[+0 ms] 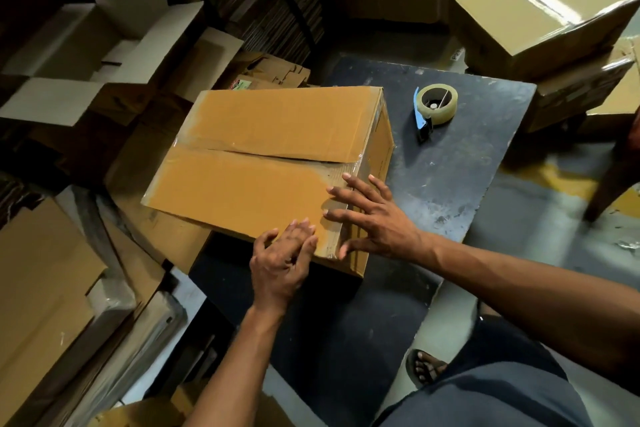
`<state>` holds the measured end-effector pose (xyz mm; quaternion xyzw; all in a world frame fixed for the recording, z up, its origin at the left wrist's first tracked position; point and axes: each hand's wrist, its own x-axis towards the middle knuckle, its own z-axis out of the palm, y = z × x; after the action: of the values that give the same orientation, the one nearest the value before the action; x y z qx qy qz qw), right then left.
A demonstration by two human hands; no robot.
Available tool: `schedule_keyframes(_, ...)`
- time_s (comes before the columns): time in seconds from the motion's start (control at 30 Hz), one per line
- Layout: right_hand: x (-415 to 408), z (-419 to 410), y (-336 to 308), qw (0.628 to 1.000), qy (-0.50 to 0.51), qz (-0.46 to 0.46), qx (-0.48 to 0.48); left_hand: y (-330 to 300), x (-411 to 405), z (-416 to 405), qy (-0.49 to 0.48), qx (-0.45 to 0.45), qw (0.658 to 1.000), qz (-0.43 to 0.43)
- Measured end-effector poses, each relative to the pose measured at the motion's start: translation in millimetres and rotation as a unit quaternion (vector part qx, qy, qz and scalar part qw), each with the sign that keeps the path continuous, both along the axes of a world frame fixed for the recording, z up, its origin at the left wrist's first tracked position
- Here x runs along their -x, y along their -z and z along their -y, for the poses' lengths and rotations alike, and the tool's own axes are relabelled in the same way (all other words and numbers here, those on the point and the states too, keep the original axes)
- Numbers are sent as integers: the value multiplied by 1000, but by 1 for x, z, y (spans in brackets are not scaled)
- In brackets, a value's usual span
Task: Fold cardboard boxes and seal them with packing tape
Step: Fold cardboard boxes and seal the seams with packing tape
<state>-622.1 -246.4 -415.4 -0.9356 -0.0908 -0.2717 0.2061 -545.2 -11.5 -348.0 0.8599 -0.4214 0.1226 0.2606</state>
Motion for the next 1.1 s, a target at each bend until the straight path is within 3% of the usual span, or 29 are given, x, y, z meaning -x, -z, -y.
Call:
schedule_keyframes(0.17, -2, 16, -22, 1000, 7, -7, -5, -11, 10, 20, -133, 122, 981, -65)
schedule_keyframes(0.33, -46, 60, -75, 991, 93, -73, -67, -30, -4, 30, -361, 238, 872, -229)
schedule_keyframes(0.47, -112, 98, -117, 975, 123, -176, -49, -29, -38, 32, -409, 266, 819, -303)
schedule_keyframes(0.6, -169, 103, -144, 965, 71, -253, -12, -35, -73, 38, -450, 311, 762, -346)
schedule_keyframes(0.8, -257, 114, -151, 944, 14, -329, -32, -44, -110, 40, -552, 348, 667, -359)
schedule_keyframes(0.93, -309, 123, -139, 915, -38, -399, -56, -44, -126, 48, -603, 276, 664, -345)
schedule_keyframes(1.0, -329, 122, -130, 900, -57, -430, -50, -49, -134, 56, -629, 250, 643, -357)
schedule_keyframes(1.1, -339, 113, -113, 903, -50, -424, -43, -53, -141, 65, -644, 282, 606, -372)
